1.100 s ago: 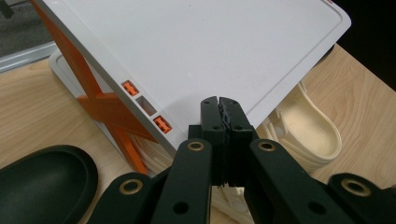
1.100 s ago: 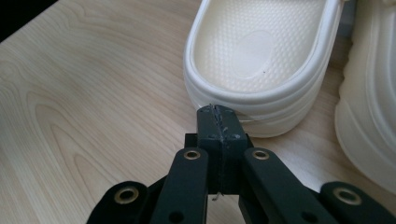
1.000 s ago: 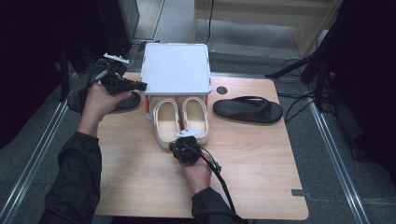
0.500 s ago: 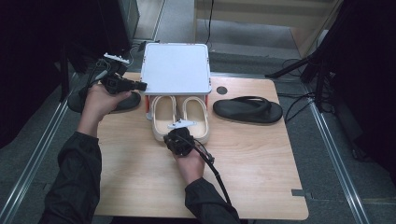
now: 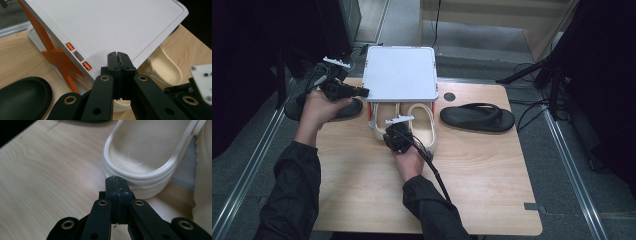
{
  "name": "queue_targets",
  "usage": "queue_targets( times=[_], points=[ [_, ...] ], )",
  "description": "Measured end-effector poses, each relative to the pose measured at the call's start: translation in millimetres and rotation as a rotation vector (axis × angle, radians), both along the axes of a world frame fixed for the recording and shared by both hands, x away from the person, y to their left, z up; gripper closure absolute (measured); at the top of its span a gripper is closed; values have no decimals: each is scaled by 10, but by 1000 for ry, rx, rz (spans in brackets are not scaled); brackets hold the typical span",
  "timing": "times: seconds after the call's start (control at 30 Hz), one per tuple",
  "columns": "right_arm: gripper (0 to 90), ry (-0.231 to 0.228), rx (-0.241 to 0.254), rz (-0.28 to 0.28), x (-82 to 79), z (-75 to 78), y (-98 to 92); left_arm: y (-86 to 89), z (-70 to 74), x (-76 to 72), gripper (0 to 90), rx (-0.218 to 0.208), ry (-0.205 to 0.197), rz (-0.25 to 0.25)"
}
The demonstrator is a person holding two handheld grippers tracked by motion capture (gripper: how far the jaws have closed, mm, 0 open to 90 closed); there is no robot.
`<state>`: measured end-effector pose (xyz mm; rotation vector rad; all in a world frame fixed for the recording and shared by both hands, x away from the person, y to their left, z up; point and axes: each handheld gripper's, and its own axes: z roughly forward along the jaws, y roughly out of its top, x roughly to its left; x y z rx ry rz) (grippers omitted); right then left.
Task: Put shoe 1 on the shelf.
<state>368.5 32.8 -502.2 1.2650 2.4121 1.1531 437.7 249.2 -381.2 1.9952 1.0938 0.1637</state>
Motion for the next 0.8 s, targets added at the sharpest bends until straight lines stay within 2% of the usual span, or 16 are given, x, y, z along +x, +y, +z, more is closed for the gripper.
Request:
queue_targets(
  times=[0.03,0.07,0.1,0.13,0.17,0.27,0.37,0.5,0.67,0.8],
  points=[
    [900,-15,-11,5,34,0,19,1,1,0,898,1,0,1],
    [900,-12,-17,-4,68,0,38,1,2,-1,898,3,-1,3],
    [900,-5,4,-1,102,5,40,1,1,-1,898,0,1,1],
    [900,-7,-1,-26,132,10,56,0,0,-1,898,0,0,1],
    [900,-11,-1,-26,167,9,66,-2,1,-2,898,0,1,2],
    [900,9,27,-51,265,-1,84,-4,2,-3,898,1,0,2],
    [900,13,18,-75,345,-1,118,2,0,0,898,-1,0,1],
    [900,42,68,-85,414,-25,136,7,-5,4,898,-7,0,2],
    [900,-5,20,-70,393,-26,222,6,-2,-1,898,-2,-2,1],
    [900,-10,3,-61,350,-1,200,11,-4,2,898,-7,-1,1]
  ],
)
